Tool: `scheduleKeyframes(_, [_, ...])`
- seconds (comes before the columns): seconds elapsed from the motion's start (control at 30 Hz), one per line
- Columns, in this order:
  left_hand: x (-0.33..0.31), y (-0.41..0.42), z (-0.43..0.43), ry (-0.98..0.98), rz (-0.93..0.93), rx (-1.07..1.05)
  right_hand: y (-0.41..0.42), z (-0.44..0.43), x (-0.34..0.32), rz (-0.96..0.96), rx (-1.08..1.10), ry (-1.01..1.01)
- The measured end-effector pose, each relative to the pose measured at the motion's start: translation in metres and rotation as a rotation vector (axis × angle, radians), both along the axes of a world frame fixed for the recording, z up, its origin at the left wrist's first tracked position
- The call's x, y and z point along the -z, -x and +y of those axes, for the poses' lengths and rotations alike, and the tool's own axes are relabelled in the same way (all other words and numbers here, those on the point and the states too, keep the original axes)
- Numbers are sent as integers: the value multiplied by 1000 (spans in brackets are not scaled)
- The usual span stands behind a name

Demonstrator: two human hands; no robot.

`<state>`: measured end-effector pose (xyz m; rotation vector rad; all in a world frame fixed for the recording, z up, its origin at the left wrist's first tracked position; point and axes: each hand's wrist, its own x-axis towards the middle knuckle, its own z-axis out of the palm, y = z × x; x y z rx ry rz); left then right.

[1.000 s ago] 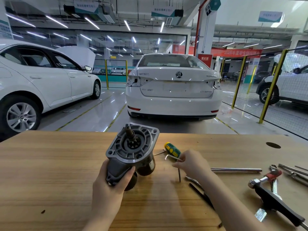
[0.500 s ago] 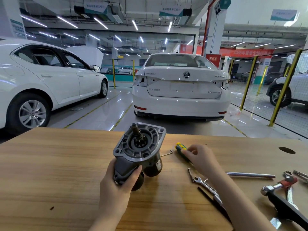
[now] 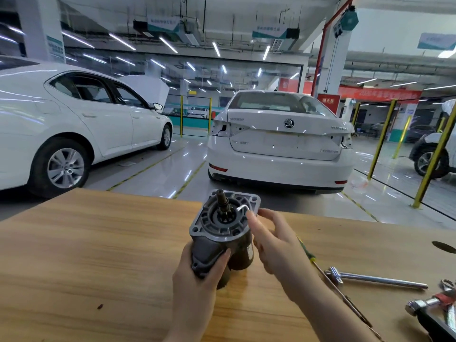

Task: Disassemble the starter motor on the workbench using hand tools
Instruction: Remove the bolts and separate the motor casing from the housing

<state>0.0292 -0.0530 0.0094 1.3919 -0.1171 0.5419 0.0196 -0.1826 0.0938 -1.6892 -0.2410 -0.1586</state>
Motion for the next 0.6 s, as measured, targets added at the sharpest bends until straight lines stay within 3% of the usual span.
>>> scheduleKeyframes(0.23, [6, 1, -9, -45, 18, -27, -12, 17, 12, -77, 129, -31])
scheduleKeyframes(0.4, [13, 7, -19, -147, 3, -90, -21, 12, 15, -208, 242, 137])
scheduleKeyframes(0.6, [14, 17, -35, -254, -24, -98, -35, -5, 9, -182, 247, 252])
